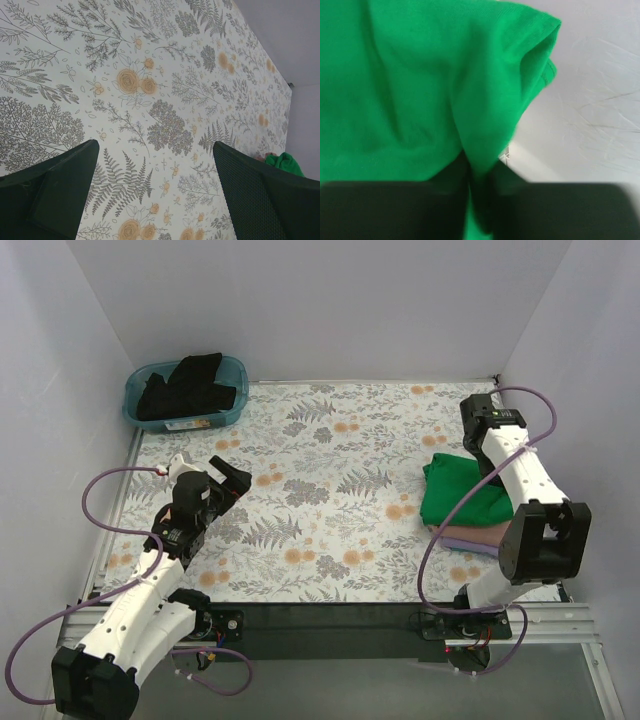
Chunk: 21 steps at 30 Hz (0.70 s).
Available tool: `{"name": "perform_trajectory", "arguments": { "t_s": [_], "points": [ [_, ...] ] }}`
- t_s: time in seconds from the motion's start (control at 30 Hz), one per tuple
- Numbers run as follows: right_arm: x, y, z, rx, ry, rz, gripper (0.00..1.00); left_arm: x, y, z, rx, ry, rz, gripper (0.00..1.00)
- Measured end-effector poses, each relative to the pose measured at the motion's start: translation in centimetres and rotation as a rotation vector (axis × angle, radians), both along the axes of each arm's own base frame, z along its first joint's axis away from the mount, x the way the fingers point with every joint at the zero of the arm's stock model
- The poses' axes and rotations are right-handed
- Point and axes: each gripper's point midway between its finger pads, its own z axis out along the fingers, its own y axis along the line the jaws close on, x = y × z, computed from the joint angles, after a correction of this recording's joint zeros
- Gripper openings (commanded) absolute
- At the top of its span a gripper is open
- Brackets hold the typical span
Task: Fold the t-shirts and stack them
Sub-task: Neatly place the folded tshirt to the corner
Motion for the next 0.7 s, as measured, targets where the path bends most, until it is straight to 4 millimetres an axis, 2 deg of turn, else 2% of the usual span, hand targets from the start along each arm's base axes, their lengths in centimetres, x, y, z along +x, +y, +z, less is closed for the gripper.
{"name": "perform_trajectory", "arguments": {
  "t_s": [0.03, 0.1, 0.13, 0.23, 0.33, 0.47, 0.57, 0.7],
  "points": [
    [0.1, -0.4, -0.6, -0.020, 0.016, -0.012, 0.46, 0.0, 0.0, 0.0, 0.001, 0.000, 0.001, 0.98],
    [-0.1, -1.2, -1.8, -0.062, 0.049, -0.040, 0.68, 0.0, 0.1, 0.0, 0.004, 0.000, 0.003, 0.98],
    [-0.3, -1.6, -2.3, -0.085, 0.062, -0.055, 0.98, 0.0, 0.1, 0.0, 0.005, -0.001, 0.004, 0.98],
    [-0.7, -2.4, -3.1, -0.146, 0.082, -0.096, 0.98, 0.1, 0.2, -0.1, 0.008, 0.001, 0.009, 0.98],
    [-0.4, -2.7, -2.8, -0.163, 0.021, -0.146, 0.98, 0.1, 0.3, -0.4, 0.013, 0.011, 0.012, 0.98],
    [0.5, -1.4, -2.0, -0.050, -0.125, -0.166, 0.99, 0.1, 0.3, -0.9, 0.022, 0.031, 0.012, 0.98],
    [1.6, 1.4, -1.0, 0.162, -0.320, -0.102, 0.98, 0.1, 0.3, -1.1, 0.027, 0.044, 0.012, 0.98],
    [1.7, 8.0, 1.0, 0.535, -0.575, 0.136, 0.98, 0.2, -0.1, -0.5, 0.017, 0.048, -0.007, 0.98]
  ]
}}
